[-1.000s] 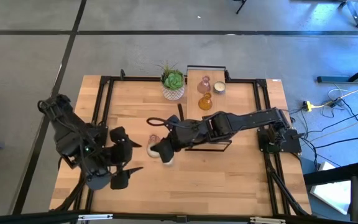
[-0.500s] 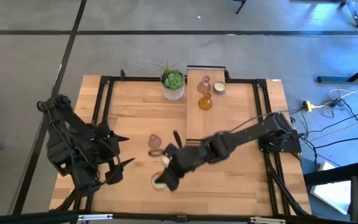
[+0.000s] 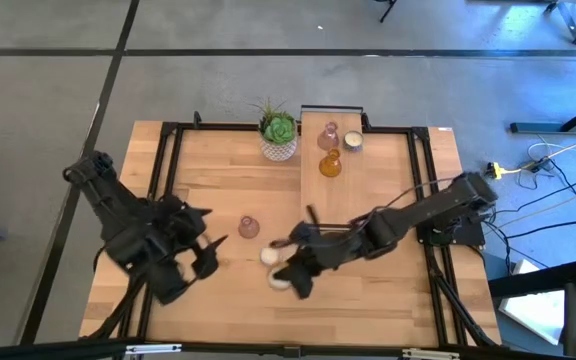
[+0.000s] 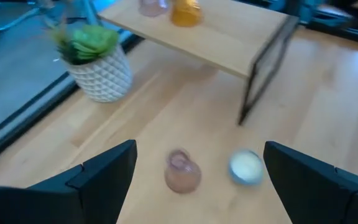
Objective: Pick & Place candle stick holders
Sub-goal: Put the patterned orange scented candle on the shelf aligned with the patterned blue scented candle
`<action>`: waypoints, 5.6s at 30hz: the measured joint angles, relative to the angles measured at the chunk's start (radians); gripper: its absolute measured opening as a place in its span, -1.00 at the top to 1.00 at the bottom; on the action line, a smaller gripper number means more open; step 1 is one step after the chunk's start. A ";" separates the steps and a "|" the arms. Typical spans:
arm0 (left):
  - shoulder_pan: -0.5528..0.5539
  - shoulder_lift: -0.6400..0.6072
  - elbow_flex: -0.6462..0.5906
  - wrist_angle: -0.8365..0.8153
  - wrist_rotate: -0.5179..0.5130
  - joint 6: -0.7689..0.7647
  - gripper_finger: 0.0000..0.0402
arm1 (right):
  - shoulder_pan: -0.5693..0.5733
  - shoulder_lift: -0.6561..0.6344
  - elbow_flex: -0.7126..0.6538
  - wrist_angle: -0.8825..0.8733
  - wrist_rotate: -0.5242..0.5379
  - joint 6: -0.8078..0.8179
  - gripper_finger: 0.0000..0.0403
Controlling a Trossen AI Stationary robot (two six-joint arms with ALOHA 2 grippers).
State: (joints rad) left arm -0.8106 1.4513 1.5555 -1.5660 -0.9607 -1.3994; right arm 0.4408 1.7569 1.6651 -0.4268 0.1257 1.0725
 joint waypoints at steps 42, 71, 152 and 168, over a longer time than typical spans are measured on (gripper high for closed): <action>0.872 0.107 -0.002 0.827 0.466 0.828 -0.74 | -1.033 -0.914 -1.056 -0.020 -0.466 -0.017 0.25; 0.864 0.105 0.000 0.821 0.420 0.853 -0.74 | -1.097 -0.833 -1.071 0.117 -0.628 -0.040 -0.11; 0.863 0.104 0.000 0.822 0.429 0.860 -0.74 | -1.120 -0.836 -1.070 0.162 -0.468 -0.189 -0.68; 0.865 0.104 0.000 0.820 0.427 0.864 -0.74 | -1.118 -0.840 -1.014 0.132 -0.285 -0.191 -0.68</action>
State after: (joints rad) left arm 0.0547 1.5555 1.5551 -0.7458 -0.5339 -0.5358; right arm -0.6773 0.9174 0.6515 -0.2950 -0.1590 0.8812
